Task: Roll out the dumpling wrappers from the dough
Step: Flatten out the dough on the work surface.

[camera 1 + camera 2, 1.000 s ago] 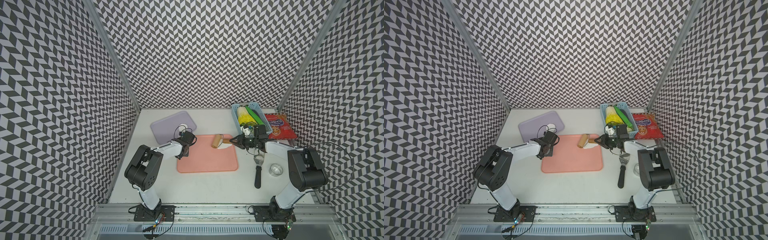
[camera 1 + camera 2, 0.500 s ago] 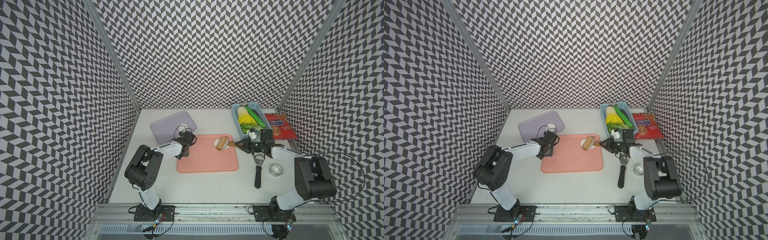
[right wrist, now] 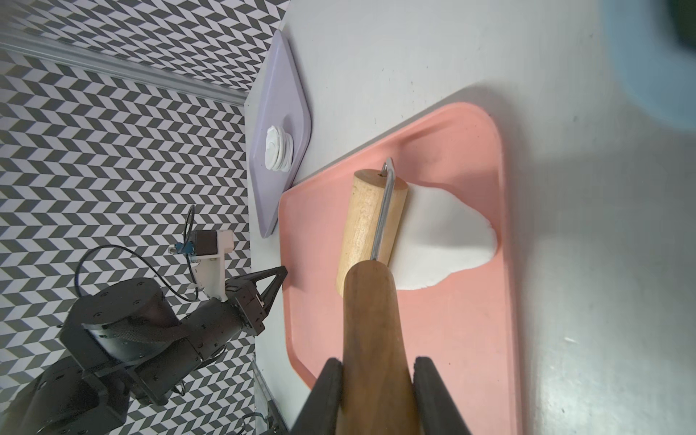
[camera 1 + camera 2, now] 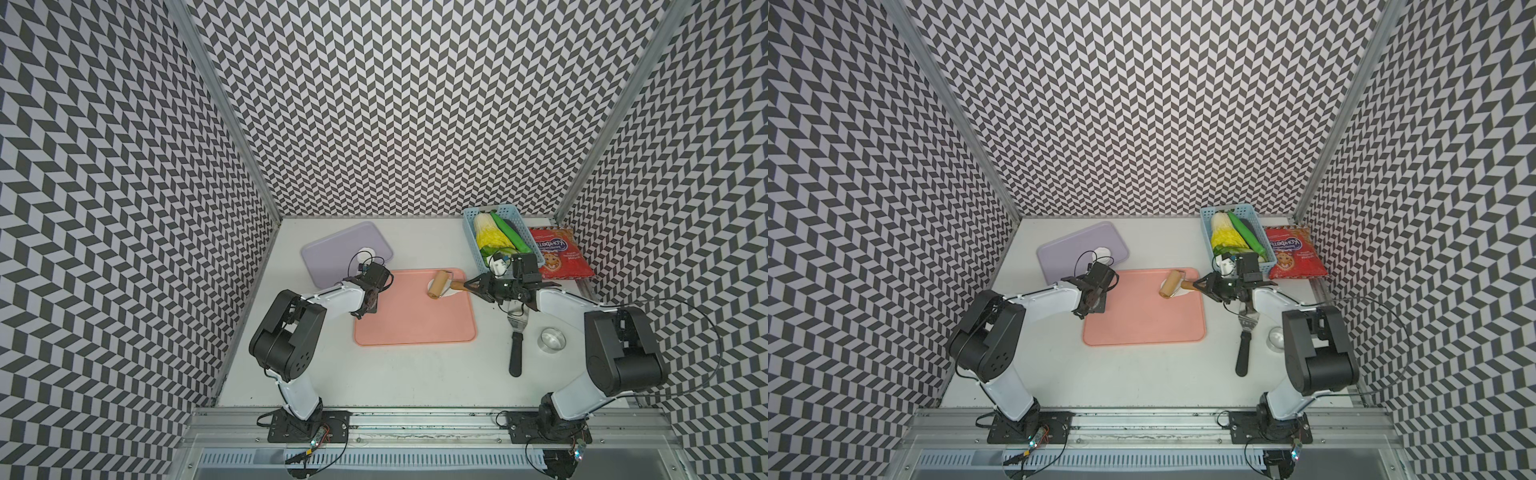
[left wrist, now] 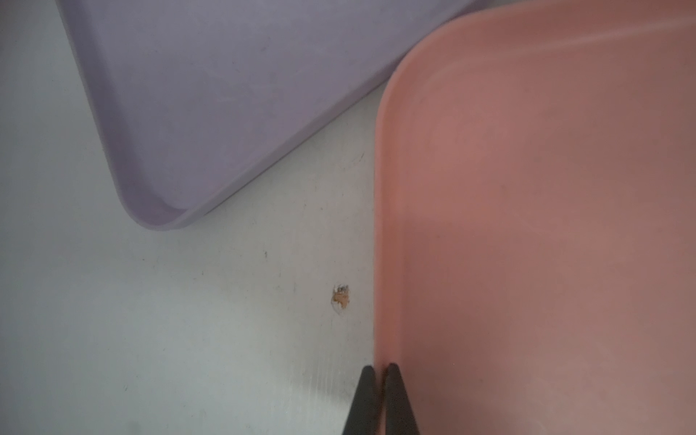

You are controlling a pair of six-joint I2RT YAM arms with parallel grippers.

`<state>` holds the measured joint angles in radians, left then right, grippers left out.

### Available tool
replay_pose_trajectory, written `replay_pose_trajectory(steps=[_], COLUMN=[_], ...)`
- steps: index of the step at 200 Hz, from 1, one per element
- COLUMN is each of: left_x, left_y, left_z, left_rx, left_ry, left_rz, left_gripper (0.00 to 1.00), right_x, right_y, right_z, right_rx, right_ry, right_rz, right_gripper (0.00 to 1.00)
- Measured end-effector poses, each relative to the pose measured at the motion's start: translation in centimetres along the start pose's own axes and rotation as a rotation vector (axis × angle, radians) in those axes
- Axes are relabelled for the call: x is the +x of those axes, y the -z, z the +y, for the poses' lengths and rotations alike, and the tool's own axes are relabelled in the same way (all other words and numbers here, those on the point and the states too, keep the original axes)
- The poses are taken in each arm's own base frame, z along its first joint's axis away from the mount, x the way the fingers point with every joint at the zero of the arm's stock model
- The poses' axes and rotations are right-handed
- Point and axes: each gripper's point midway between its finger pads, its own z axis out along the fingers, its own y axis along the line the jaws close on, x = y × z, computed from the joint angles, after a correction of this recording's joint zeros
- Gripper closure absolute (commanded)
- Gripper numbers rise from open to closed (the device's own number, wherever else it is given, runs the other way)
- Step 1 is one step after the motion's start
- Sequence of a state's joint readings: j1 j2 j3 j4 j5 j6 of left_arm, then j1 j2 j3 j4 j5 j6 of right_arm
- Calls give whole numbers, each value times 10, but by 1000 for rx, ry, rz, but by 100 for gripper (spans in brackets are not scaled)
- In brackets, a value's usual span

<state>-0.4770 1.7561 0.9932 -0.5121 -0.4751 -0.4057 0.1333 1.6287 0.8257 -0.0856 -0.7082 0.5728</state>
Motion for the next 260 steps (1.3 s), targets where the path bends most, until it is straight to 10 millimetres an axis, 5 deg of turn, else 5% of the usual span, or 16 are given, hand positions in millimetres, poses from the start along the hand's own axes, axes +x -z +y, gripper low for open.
replay_pose_trajectory(steps=[73, 193, 260], left_x=[0, 0, 0], left_y=[0, 0, 0], left_z=[0, 0, 0], left_rx=[0, -1, -1], left_ry=[0, 0, 0], left_rz=[0, 0, 0], left_gripper=[100, 100, 100], right_x=[1, 18, 2], right_y=[-14, 44, 62], right_z=[6, -35, -9], right_rx=[-21, -5, 73], right_ry=[32, -99, -98], right_rz=[-8, -50, -46], right_gripper=[100, 100, 100])
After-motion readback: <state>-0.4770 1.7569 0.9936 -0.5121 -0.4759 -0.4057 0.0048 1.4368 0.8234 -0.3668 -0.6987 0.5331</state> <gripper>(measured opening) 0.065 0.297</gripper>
